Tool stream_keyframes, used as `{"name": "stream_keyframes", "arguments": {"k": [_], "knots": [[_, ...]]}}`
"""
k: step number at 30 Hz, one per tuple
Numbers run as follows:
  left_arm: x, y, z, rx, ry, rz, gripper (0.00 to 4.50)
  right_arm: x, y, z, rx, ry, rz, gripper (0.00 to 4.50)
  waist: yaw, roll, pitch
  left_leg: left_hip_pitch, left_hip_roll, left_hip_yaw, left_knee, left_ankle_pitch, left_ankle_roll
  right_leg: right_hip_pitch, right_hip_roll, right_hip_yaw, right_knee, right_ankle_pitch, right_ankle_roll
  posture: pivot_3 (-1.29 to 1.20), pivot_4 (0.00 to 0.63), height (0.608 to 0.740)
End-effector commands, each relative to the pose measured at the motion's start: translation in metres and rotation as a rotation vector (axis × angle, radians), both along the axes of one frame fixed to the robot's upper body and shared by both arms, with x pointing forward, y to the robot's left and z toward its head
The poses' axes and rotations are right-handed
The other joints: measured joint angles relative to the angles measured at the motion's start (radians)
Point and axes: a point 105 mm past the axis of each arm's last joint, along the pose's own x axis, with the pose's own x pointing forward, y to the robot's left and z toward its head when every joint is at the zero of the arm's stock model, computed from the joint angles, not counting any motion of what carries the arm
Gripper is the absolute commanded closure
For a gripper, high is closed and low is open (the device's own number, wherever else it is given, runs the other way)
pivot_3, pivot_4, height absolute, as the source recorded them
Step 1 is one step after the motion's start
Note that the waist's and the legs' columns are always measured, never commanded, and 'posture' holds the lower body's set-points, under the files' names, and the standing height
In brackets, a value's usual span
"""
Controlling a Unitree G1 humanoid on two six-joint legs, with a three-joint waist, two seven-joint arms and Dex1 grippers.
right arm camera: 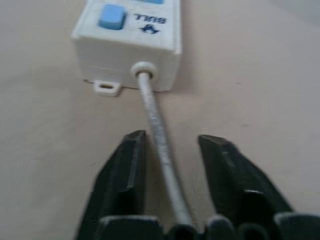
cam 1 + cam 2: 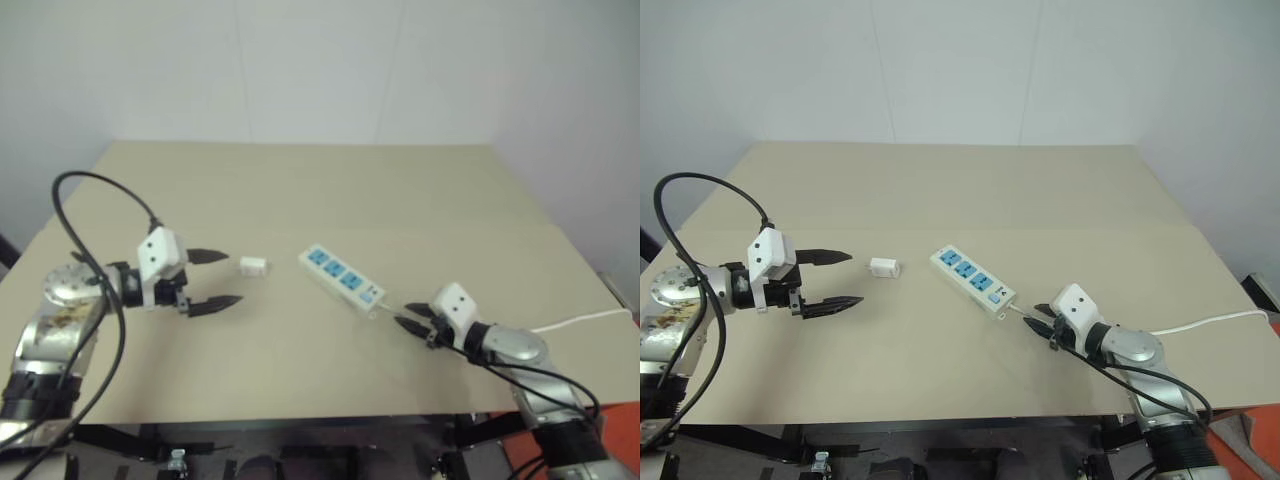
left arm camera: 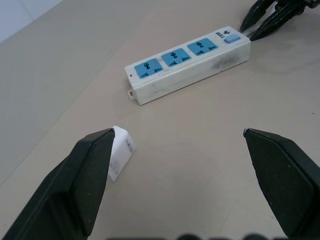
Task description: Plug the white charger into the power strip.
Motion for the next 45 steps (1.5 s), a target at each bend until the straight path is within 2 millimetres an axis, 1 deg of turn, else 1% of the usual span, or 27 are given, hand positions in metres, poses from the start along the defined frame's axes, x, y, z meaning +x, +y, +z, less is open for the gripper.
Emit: {"name": "stream_keyframes", "arguments": {"k": [1, 4, 5, 7, 9, 11, 15, 17, 19, 25, 29, 33, 39, 41, 43, 45], "knots": [[0.000, -0.003, 0.010, 0.005, -0.042, -0.021, 0.00, -0.003, -0.011, 0.021, 0.044, -0.086, -0.020, 1.23, 0.001, 0.000, 0.000, 0.000, 0.000, 0.000, 0.000, 0.000, 0.000, 0.000, 0.000, 0.000, 0.000, 0.000, 0.000, 0.00, 0.150, 0.740], [-0.001, -0.005, 0.010, -0.002, -0.041, -0.027, 0.00, -0.008, -0.008, 0.037, 0.126, -0.112, -0.019, 0.16, 0.002, 0.000, 0.000, 0.000, 0.000, 0.000, 0.000, 0.000, 0.000, 0.000, 0.000, 0.000, 0.000, 0.000, 0.000, 0.00, 0.150, 0.740], [-0.002, -0.006, 0.012, -0.010, -0.042, -0.034, 0.00, -0.009, -0.003, 0.045, 0.177, -0.122, -0.013, 0.01, 0.002, 0.000, 0.000, 0.000, 0.000, 0.000, 0.000, 0.000, 0.000, 0.000, 0.000, 0.000, 0.000, 0.000, 0.000, 0.00, 0.150, 0.740], [-0.003, -0.010, 0.014, -0.027, -0.046, -0.049, 0.00, -0.009, 0.009, 0.056, 0.279, -0.132, 0.001, 0.01, 0.001, 0.000, 0.000, 0.001, 0.000, 0.000, 0.000, 0.000, 0.000, 0.001, 0.000, 0.000, 0.001, 0.000, 0.000, 0.00, 0.150, 0.740], [-0.002, -0.013, 0.015, -0.033, -0.047, -0.057, 0.00, -0.006, 0.021, 0.059, 0.326, -0.137, 0.007, 0.01, -0.003, 0.000, 0.000, 0.001, 0.001, 0.000, 0.000, 0.000, 0.000, 0.001, 0.001, 0.000, 0.001, 0.000, 0.000, 0.00, 0.150, 0.740], [-0.002, -0.014, 0.013, -0.031, -0.043, -0.060, 0.00, 0.001, 0.032, 0.055, 0.334, -0.135, -0.005, 0.01, -0.003, 0.000, 0.000, 0.001, 0.001, 0.000, 0.000, 0.000, 0.000, 0.001, 0.001, 0.000, 0.001, 0.000, 0.000, 0.00, 0.150, 0.740], [-0.002, -0.016, 0.012, -0.030, -0.040, -0.067, 0.00, 0.014, 0.053, 0.041, 0.350, -0.099, 0.000, 0.01, -0.001, 0.000, 0.000, 0.001, 0.001, 0.000, 0.000, 0.000, 0.000, 0.000, 0.001, 0.000, 0.001, 0.000, 0.000, 0.00, 0.150, 0.740], [-0.003, -0.016, 0.013, -0.030, -0.042, -0.071, 0.00, 0.020, 0.059, 0.038, 0.360, -0.092, -0.002, 0.01, 0.000, 0.000, 0.000, 0.001, 0.001, 0.000, 0.000, 0.000, 0.000, 0.000, 0.001, 0.000, 0.001, 0.000, 0.000, 0.00, 0.150, 0.740], [-0.004, -0.017, 0.013, -0.030, -0.044, -0.073, 0.00, 0.024, 0.061, 0.035, 0.364, -0.086, -0.008, 0.01, 0.002, 0.000, 0.000, 0.000, 0.000, 0.000, 0.000, 0.000, 0.000, 0.000, 0.000, 0.000, 0.001, 0.000, 0.000, 0.00, 0.150, 0.740], [-0.006, -0.014, 0.012, -0.025, -0.040, -0.071, 0.00, 0.030, 0.057, 0.014, 0.326, -0.048, -0.026, 0.01, 0.002, 0.000, 0.000, 0.000, 0.000, 0.000, 0.000, 0.000, 0.000, 0.000, 0.000, 0.000, 0.000, 0.000, 0.000, 0.00, 0.150, 0.740], [-0.007, -0.014, 0.011, -0.024, -0.039, -0.070, 0.00, 0.026, 0.067, 0.008, 0.326, -0.022, 0.023, 0.01, 0.002, 0.000, 0.000, 0.002, 0.000, 0.000, 0.000, 0.000, 0.000, 0.002, 0.000, 0.000, 0.001, 0.000, 0.000, 0.00, 0.150, 0.740], [-0.004, -0.013, 0.013, -0.026, -0.061, -0.051, 0.00, 0.020, 0.079, 0.007, 0.342, -0.004, 0.072, 0.01, 0.000, 0.000, 0.000, 0.001, 0.000, 0.000, 0.000, 0.000, 0.000, 0.001, 0.000, 0.000, 0.001, 0.000, 0.000, 0.00, 0.150, 0.740], [-0.005, -0.013, 0.013, -0.026, -0.064, -0.050, 0.00, 0.028, 0.084, -0.005, 0.351, 0.028, 0.048, 0.01, -0.005, 0.000, 0.000, 0.001, 0.001, 0.000, 0.000, 0.000, 0.000, 0.001, 0.000, 0.000, 0.001, 0.000, 0.000, 0.00, 0.150, 0.740], [-0.004, -0.013, 0.013, -0.023, -0.066, -0.050, 0.00, 0.029, 0.086, -0.013, 0.340, 0.061, 0.055, 0.01, -0.010, 0.000, 0.000, 0.003, 0.001, 0.000, 0.000, 0.000, 0.000, 0.002, 0.001, 0.000, 0.001, 0.000, 0.000, 0.00, 0.150, 0.740], [-0.004, -0.012, 0.013, -0.019, -0.068, -0.051, 0.00, 0.030, 0.085, -0.021, 0.332, 0.092, 0.062, 0.36, -0.013, 0.000, 0.000, 0.005, 0.001, 0.000, 0.000, 0.000, 0.000, 0.004, 0.001, 0.000, 0.001, 0.000, 0.000, 0.00, 0.150, 0.740], [-0.004, -0.012, 0.013, -0.016, -0.070, -0.052, 0.00, 0.030, 0.084, -0.024, 0.328, 0.097, 0.066, 0.87, -0.017, 0.000, 0.000, 0.009, 0.001, 0.000, 0.000, 0.000, 0.000, 0.008, 0.001, 0.000, 0.000, 0.000, 0.000, 0.00, 0.150, 0.740]]}}
